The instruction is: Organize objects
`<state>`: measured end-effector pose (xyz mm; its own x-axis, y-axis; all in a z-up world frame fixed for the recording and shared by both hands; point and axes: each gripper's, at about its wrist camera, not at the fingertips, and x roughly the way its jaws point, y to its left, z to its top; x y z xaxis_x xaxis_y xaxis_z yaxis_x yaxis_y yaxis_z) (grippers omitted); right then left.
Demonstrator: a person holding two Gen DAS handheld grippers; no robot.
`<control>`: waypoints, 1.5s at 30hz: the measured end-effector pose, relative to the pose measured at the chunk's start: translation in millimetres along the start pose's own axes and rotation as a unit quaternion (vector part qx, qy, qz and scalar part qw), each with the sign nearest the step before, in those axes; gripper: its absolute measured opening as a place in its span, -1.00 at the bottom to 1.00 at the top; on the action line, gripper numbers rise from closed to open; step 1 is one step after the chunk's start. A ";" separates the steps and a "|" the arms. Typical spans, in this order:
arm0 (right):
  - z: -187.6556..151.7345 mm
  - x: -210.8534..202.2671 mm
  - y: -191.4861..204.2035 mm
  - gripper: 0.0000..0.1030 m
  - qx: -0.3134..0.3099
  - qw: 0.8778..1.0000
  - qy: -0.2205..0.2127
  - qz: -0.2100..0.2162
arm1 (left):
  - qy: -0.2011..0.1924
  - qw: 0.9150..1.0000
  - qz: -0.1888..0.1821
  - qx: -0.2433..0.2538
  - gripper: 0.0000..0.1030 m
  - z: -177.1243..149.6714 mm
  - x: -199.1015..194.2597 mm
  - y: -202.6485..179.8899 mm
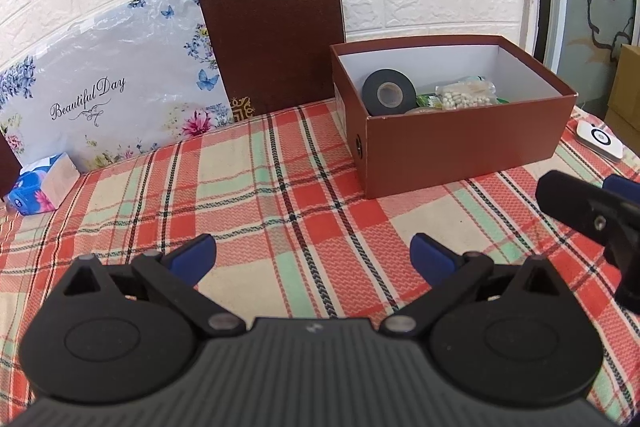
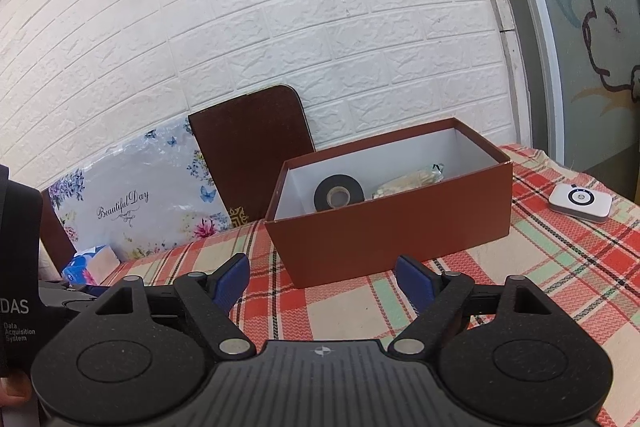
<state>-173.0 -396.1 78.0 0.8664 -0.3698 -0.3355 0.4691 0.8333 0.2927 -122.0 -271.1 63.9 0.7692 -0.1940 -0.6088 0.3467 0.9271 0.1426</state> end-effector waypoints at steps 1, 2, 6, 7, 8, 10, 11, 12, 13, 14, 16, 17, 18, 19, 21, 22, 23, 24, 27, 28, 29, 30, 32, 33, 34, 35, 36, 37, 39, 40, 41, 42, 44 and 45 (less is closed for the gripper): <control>-0.3 0.1 0.2 0.59 -0.002 1.000 0.000 0.000 | 0.000 1.000 0.001 0.000 1.00 0.0 -0.4 -0.7; -0.7 0.3 0.5 0.59 -0.003 1.000 0.000 0.001 | 0.001 1.000 0.001 0.000 1.00 -0.1 -0.8 -1.0; -2.1 0.5 0.7 0.59 -0.004 1.000 0.002 0.002 | 0.003 1.000 0.002 0.000 1.00 0.1 -1.4 -0.4; -2.1 0.2 0.5 0.59 -0.004 1.000 0.002 0.002 | 0.004 1.000 0.003 -0.001 1.00 0.0 -1.5 -0.3; -2.2 -0.1 0.5 0.59 -0.003 1.000 0.001 0.002 | 0.004 1.000 0.004 -0.001 1.00 0.0 -1.5 0.2; -2.1 0.2 0.1 0.59 -0.003 1.000 0.002 0.002 | 0.004 1.000 0.009 -0.002 1.00 0.4 -1.7 1.1; -2.1 0.3 -0.1 0.59 -0.004 1.000 0.002 0.002 | 0.004 1.000 0.015 -0.001 1.00 0.5 -1.7 1.2; -2.0 0.4 -0.4 0.59 -0.004 1.000 0.002 0.002 | 0.003 1.000 0.019 0.001 1.00 0.5 -1.9 1.2; -2.0 0.2 -0.4 0.59 -0.003 1.000 0.002 0.002 | 0.001 1.000 0.019 0.002 1.00 0.2 -2.7 1.8; -1.8 0.2 -0.9 0.59 -0.004 1.000 0.002 0.003 | 0.000 1.000 0.017 0.002 1.00 0.4 -2.9 2.9; -1.9 0.0 -0.4 0.59 -0.004 1.000 0.001 0.004 | -0.001 1.000 0.018 -0.001 1.00 0.6 -3.6 3.5; -2.0 -0.3 -0.3 0.59 -0.005 1.000 0.001 0.004 | -0.001 1.000 0.018 -0.001 1.00 1.2 -3.6 4.0; -2.0 -0.5 0.6 0.59 -0.006 1.000 0.000 0.003 | -0.002 1.000 0.019 0.000 1.00 1.3 -3.9 4.2; -2.0 -0.7 1.2 0.59 -0.008 1.000 -0.001 0.003 | -0.002 1.000 0.020 0.000 1.00 1.4 -4.4 4.3; -2.0 -1.0 2.3 0.59 -0.010 1.000 -0.002 0.003 | -0.001 1.000 0.019 -0.002 1.00 1.7 -4.8 4.9; -2.0 -1.0 2.2 0.60 -0.011 1.000 -0.003 0.003 | 0.000 1.000 0.017 -0.002 1.00 1.7 -4.7 5.0; -2.2 -0.8 2.4 0.60 -0.011 1.000 -0.003 0.003 | 0.001 1.000 0.016 -0.003 1.00 1.9 -4.6 5.3; -2.5 -0.6 2.4 0.60 -0.012 1.000 -0.002 0.003 | 0.002 1.000 0.016 -0.004 1.00 1.9 -4.5 5.6; -3.2 0.7 3.1 0.60 -0.013 1.000 -0.001 0.002 | 0.004 1.000 0.016 -0.006 1.00 0.9 -3.8 6.2; -3.4 1.1 3.5 0.60 -0.013 1.000 -0.001 0.002 | 0.004 1.000 0.015 -0.006 1.00 0.7 -3.4 6.4; -3.6 1.1 3.9 0.60 -0.013 1.000 0.000 0.003 | 0.006 1.000 0.015 -0.007 1.00 0.3 -2.9 6.8; -3.8 1.8 4.2 0.60 -0.013 1.000 0.000 0.003 | 0.007 1.000 0.014 -0.007 1.00 0.1 -2.3 7.5; -4.1 3.2 5.1 0.60 -0.017 1.000 0.003 0.004 | 0.008 1.000 0.014 -0.007 1.00 0.2 -1.0 8.3; -4.1 3.6 5.4 0.60 -0.018 1.000 0.004 0.004 | 0.009 1.000 0.014 -0.007 1.00 0.2 -0.3 9.0; -4.3 3.7 5.3 0.60 -0.018 1.000 0.004 0.004 | 0.009 1.000 0.013 -0.008 1.00 0.2 0.3 9.6; -4.5 4.1 5.6 0.60 -0.019 1.000 0.005 0.004 | 0.011 1.000 0.012 -0.009 1.00 0.3 1.3 10.2; -4.5 5.0 5.3 0.60 -0.020 1.000 0.006 0.005 | 0.012 1.000 0.011 -0.010 1.00 0.3 2.2 10.6; -4.7 5.6 5.6 0.60 -0.021 1.000 0.008 0.005 | 0.013 1.000 0.010 -0.010 1.00 0.1 2.9 10.7; -4.9 7.1 7.6 0.60 -0.023 1.000 0.010 0.004 | 0.015 1.000 0.008 -0.008 1.00 -0.6 4.2 10.9; -4.9 7.5 8.0 0.60 -0.023 1.000 0.011 0.004 | 0.016 1.000 0.007 -0.008 1.00 -0.7 4.7 10.8; -5.0 7.9 8.7 0.60 -0.024 1.000 0.011 0.004 | 0.016 1.000 0.005 -0.008 1.00 -0.7 5.4 10.9; -4.8 8.3 9.1 0.60 -0.025 1.000 0.011 0.004 | 0.017 1.000 0.004 -0.008 1.00 -0.5 5.7 10.8; -4.6 7.9 9.3 0.60 -0.026 1.000 0.012 0.003 | 0.018 1.000 0.002 -0.007 1.00 0.2 5.8 10.0; -4.4 8.0 9.3 0.60 -0.027 1.000 0.012 0.003 | 0.017 1.000 0.001 -0.006 1.00 0.7 5.7 9.7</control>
<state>-162.5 -389.5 74.0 0.8645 -0.3557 -0.3551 0.4537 0.8563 0.2468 -114.0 -263.4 62.4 0.7511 -0.1820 -0.6346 0.3393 0.9310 0.1347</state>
